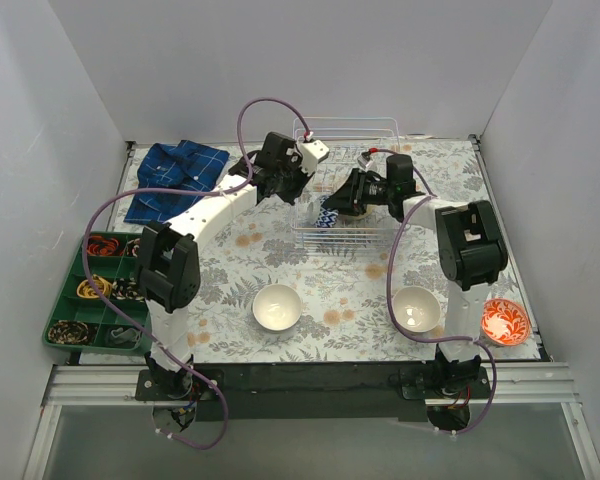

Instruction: Load the bowls into the dish rack

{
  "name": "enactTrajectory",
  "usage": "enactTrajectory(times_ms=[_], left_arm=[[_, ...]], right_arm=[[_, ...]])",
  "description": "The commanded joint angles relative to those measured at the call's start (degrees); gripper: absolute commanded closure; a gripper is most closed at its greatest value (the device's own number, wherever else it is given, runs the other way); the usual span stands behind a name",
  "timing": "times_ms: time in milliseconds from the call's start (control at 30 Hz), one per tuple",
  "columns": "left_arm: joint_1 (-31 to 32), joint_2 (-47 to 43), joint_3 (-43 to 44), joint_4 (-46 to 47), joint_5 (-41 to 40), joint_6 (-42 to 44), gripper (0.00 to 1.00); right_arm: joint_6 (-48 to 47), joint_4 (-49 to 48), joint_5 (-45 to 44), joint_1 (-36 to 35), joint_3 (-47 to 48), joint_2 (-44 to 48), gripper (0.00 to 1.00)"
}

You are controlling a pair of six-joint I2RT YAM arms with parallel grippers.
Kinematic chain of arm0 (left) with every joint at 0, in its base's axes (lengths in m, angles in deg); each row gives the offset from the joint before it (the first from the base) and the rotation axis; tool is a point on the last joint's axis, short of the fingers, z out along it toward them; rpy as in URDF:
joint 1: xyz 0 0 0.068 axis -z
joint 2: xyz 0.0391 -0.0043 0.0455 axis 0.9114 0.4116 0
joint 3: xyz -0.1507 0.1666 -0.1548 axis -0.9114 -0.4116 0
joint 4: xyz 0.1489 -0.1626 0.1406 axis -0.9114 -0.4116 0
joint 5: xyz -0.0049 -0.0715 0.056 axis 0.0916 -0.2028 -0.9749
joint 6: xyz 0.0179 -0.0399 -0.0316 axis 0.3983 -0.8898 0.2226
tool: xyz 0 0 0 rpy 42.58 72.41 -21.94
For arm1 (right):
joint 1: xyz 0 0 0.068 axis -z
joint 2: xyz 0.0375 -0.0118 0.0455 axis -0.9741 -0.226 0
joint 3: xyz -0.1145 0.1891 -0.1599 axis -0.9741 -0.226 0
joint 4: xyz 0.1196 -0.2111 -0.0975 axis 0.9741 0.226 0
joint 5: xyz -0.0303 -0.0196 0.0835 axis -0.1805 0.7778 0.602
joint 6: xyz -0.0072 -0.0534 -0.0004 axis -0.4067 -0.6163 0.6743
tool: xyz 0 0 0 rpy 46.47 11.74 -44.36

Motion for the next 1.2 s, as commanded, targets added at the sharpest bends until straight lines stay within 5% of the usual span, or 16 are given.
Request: enactTrajectory(times_ms=[0, 433, 1167], left_arm=[[0.0, -0.1, 2.0, 1.3, 1.8, -0.3, 1.00], [0.0, 0.0, 2.0, 3.5, 2.5, -1.6, 1.00], [0.0, -3.2, -1.8, 4.6, 2.4, -3.6, 1.00]], right_arm=[[-6.1, 6.1, -1.5, 1.3, 3.3, 4.9, 0.55], [-27.2, 32.6, -12.6, 3.1, 10.4, 9.9, 0.55], [-36.7, 35.4, -21.1, 3.7, 15.4, 5.6, 0.60]])
